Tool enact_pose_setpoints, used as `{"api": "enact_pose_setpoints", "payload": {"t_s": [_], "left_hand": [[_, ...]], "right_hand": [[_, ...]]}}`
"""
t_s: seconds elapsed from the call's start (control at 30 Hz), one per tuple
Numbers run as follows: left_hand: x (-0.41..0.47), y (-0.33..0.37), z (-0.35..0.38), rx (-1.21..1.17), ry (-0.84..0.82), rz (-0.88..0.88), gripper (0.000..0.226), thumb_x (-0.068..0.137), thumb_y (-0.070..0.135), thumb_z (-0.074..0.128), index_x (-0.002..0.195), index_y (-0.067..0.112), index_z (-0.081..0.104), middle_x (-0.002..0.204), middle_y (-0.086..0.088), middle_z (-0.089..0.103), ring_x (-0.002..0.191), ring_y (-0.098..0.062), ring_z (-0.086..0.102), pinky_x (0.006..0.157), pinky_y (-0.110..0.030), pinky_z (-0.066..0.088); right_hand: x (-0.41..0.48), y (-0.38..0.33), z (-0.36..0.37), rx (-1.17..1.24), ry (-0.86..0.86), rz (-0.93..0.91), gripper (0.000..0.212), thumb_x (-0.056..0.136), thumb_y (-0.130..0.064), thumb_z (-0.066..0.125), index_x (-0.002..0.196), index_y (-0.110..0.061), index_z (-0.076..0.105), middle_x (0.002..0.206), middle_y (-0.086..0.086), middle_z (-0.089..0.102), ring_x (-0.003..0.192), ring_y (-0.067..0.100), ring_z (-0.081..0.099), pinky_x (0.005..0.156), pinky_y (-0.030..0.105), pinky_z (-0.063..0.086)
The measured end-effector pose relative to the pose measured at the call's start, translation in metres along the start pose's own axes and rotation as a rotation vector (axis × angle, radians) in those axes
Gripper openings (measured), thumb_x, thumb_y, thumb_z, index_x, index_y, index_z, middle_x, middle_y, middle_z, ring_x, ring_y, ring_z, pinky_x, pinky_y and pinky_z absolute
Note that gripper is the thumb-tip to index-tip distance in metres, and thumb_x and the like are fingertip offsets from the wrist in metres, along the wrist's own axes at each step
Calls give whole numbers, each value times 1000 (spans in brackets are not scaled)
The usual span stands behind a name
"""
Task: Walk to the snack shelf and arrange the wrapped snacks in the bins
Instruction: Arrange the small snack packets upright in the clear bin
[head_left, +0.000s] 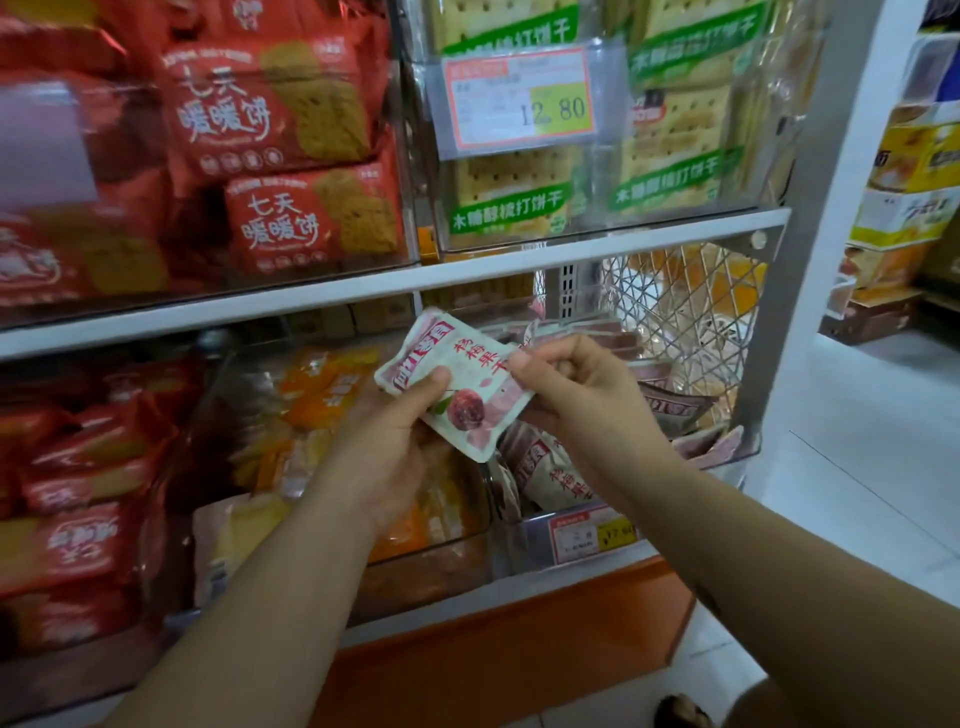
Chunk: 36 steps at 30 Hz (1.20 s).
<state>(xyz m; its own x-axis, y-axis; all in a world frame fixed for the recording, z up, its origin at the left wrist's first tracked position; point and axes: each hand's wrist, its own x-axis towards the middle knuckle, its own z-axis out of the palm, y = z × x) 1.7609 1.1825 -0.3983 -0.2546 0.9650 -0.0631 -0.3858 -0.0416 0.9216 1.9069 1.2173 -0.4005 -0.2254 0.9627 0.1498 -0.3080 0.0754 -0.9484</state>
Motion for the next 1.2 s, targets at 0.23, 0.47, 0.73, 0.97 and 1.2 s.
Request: {"api": "enact_pose_setpoints", "payload": {"t_s": [0.23, 0.47, 0.73, 0.97, 1.2], "left_hand": [[3, 12, -31, -12, 143, 0, 26, 88, 10, 61, 114, 13, 62, 107, -7, 71, 94, -22, 69, 79, -40, 56], [-3, 20, -45, -124, 126, -100, 21, 90, 12, 59, 110, 14, 63, 100, -9, 73, 84, -22, 72, 72, -44, 59], [-7, 22, -34, -160, 82, -156, 21, 91, 15, 56, 111, 10, 63, 102, -12, 72, 88, -28, 71, 80, -51, 55], [-2, 3, -20, 26, -47, -126, 40, 85, -7, 56, 118, 17, 57, 109, -11, 69, 96, -29, 68, 73, -44, 58], [-10, -22, 14, 186, -79, -8, 36, 93, 1, 52, 113, 30, 55, 109, -3, 67, 103, -26, 63, 92, -49, 51]], "right_hand": [[21, 24, -21, -1245, -262, -5, 29, 85, -36, 60, 73, -13, 72, 70, 3, 69, 69, 18, 63, 66, 31, 52], [23, 34, -3, -1562, -330, -27, 24, 85, -29, 55, 99, -13, 65, 96, 4, 65, 91, 25, 61, 72, 35, 51], [19, -14, -29, -1188, -255, 68, 17, 97, -22, 44, 87, -13, 53, 72, -6, 57, 62, 11, 55, 54, 25, 40], [-4, -27, -56, -762, 98, 33, 22, 98, -24, 42, 78, -18, 49, 69, -5, 67, 60, 12, 63, 51, 27, 43], [-21, -30, -41, -638, 232, -199, 14, 96, -22, 46, 84, -19, 50, 75, -2, 68, 61, 5, 67, 45, 17, 47]]}}
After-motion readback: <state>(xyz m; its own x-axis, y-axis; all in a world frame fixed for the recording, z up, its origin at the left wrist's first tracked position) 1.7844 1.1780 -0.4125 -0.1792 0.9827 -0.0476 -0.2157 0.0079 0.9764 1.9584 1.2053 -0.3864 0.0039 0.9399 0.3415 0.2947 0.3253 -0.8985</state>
